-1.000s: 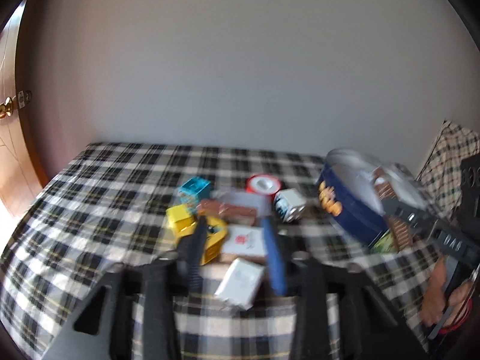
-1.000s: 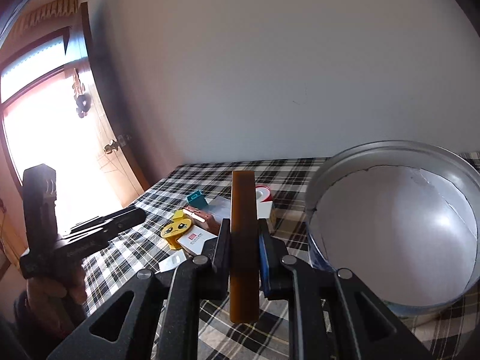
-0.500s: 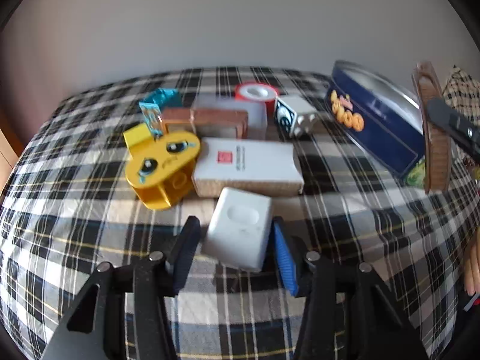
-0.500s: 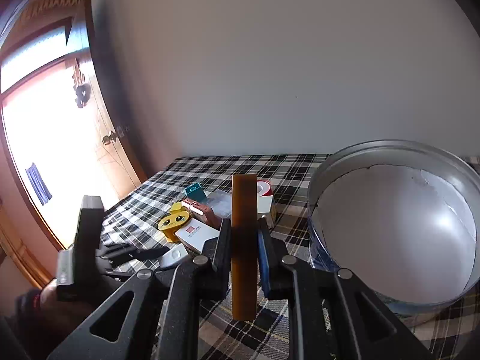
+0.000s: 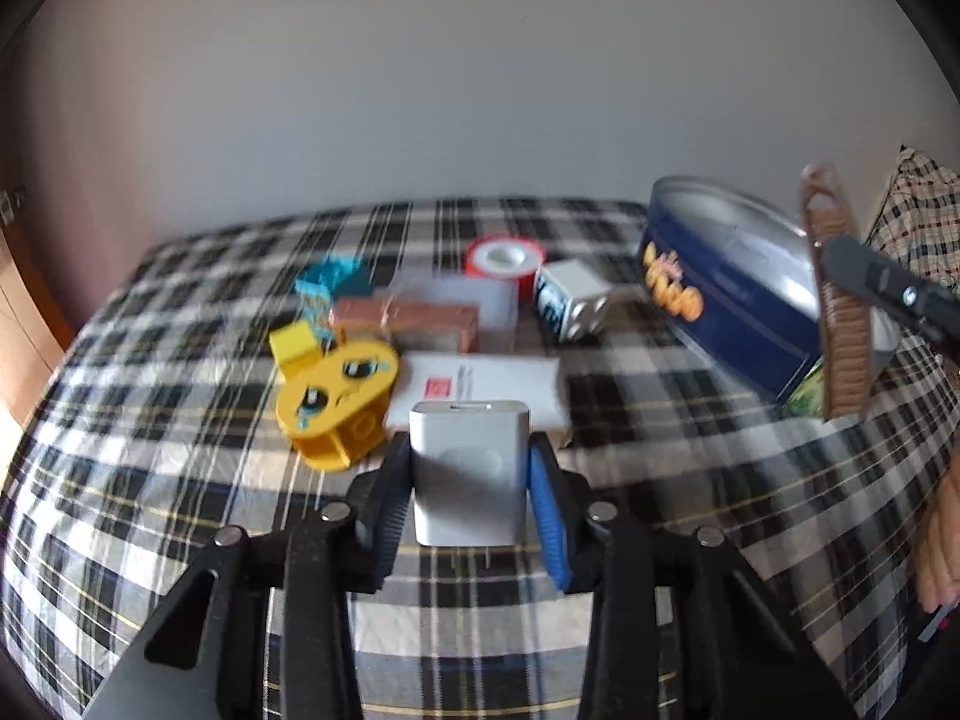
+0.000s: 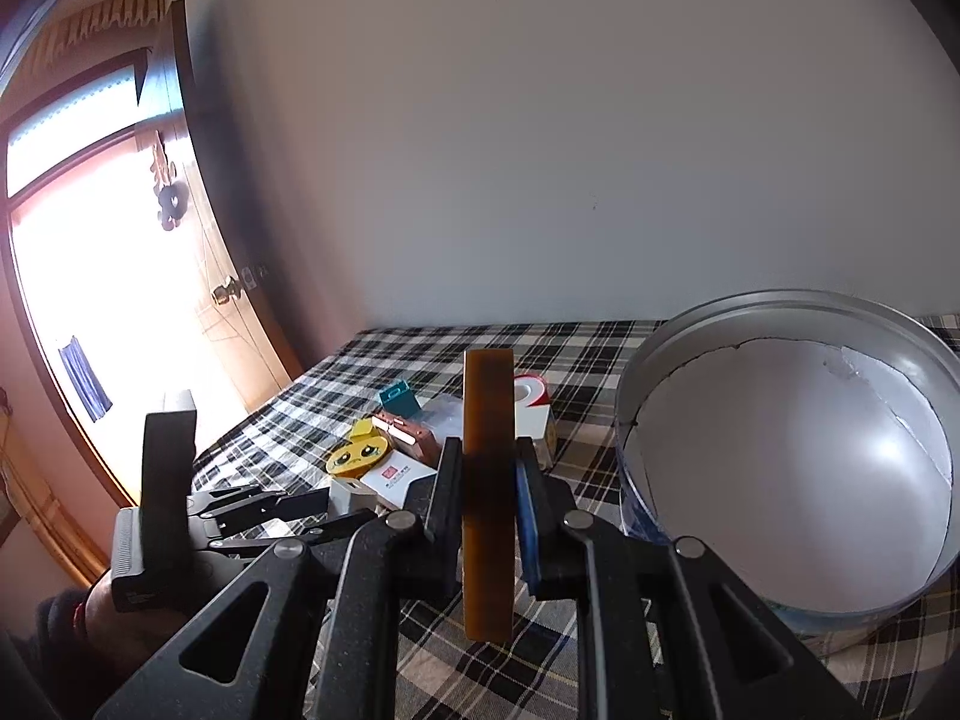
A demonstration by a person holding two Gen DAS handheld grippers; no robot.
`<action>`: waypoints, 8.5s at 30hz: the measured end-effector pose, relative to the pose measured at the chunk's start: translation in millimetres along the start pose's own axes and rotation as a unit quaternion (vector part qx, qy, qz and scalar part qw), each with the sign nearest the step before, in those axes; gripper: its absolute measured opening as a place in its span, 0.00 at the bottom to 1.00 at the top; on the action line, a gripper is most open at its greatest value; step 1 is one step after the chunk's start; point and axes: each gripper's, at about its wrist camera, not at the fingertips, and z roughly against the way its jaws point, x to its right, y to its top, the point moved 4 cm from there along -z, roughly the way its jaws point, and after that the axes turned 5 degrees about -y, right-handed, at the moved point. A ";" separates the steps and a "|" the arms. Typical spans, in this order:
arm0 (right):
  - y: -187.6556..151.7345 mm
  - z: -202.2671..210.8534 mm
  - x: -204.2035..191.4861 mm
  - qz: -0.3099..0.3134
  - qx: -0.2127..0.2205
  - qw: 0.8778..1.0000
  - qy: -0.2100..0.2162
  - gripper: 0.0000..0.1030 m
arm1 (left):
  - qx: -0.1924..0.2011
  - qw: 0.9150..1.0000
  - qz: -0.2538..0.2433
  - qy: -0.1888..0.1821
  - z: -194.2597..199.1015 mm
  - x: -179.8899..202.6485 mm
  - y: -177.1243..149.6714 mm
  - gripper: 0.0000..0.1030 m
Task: Organize rigid objects
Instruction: 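Carry the stick in the right tool while the left tool carries the plug over the tin, then open the right tool to drop the stick while the left tool drops the plug into the tin, then withdraw both tools from the tin back toward the remaining objects, then grasp the white Oriental Club box with the right tool while the left tool grasps the yellow face block, then carry the white box in the right tool while the left tool carries the yellow block over the tin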
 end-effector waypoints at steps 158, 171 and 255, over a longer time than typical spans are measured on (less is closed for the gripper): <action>-28.4 -157.6 -95.8 0.137 -0.123 0.981 -0.064 0.92 | 0.075 0.983 0.116 0.119 -23.7 -172.3 32.7 0.98; -44.2 -177.4 -106.7 0.167 -0.193 0.967 -0.029 0.49 | 0.061 0.985 0.118 0.110 -30.0 -174.1 32.1 0.98; 9.5 -6.6 17.7 0.028 0.056 0.991 -0.118 0.42 | 0.125 0.991 0.033 -0.028 -30.2 25.8 63.9 0.48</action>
